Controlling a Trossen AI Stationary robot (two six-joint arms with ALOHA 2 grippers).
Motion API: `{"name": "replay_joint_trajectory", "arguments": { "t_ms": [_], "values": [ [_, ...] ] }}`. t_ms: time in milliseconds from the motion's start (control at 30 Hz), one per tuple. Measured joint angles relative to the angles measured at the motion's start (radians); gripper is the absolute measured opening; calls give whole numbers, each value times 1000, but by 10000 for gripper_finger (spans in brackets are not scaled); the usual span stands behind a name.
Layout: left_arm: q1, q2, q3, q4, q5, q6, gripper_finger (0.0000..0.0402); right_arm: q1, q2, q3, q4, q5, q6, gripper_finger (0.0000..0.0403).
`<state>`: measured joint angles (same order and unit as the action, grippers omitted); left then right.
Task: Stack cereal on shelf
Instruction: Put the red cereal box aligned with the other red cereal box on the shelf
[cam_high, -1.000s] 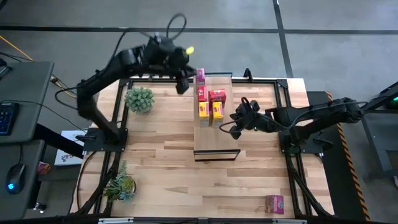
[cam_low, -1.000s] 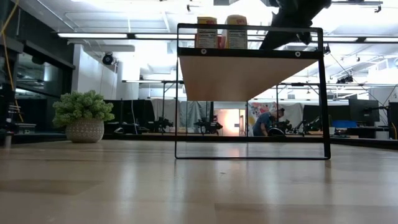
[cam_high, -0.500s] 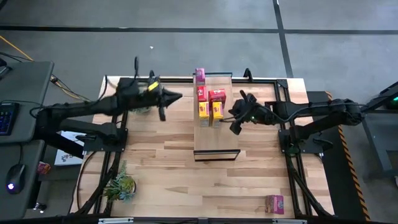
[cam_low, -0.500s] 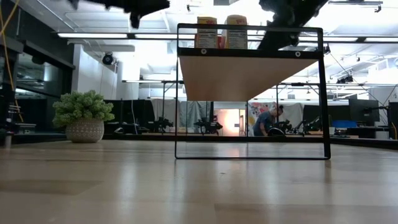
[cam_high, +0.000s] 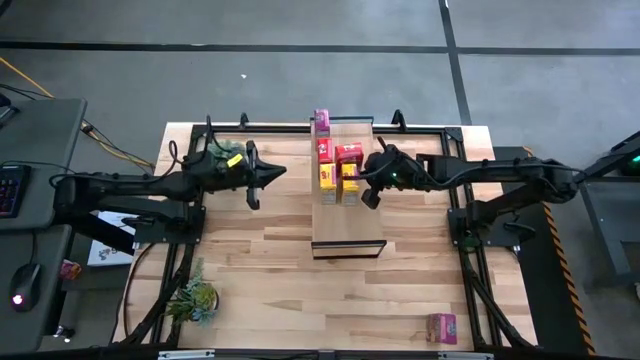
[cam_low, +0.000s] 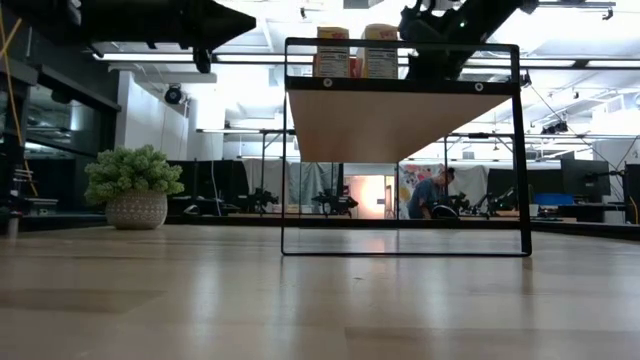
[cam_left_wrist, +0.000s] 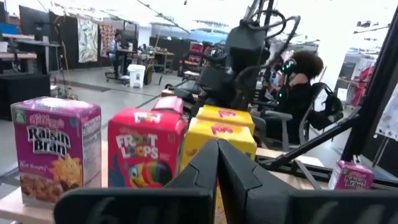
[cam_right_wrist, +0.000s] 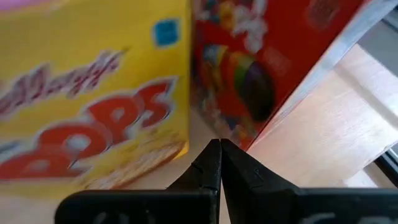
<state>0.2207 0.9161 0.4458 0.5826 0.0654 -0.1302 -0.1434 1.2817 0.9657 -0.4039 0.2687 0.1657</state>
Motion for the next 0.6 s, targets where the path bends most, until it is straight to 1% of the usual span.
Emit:
{"name": "replay_joint_trajectory", "arguments": {
  "t_ms": [133, 233, 467, 600],
  "values": [
    [0, 0, 0, 0, 0, 1, 0, -29, 9, 0, 24, -16, -10, 0],
    [0, 0, 0, -1, 0, 1, 0, -50, 10, 0, 32, -8, -10, 0],
    [0, 0, 0, -1, 0, 1, 0, -94, 10, 0, 114, 16, -17, 0],
    [0, 0, 0, -1, -1, 2, 0, -118, 10, 0, 143, 11, -18, 0]
  ]
}}
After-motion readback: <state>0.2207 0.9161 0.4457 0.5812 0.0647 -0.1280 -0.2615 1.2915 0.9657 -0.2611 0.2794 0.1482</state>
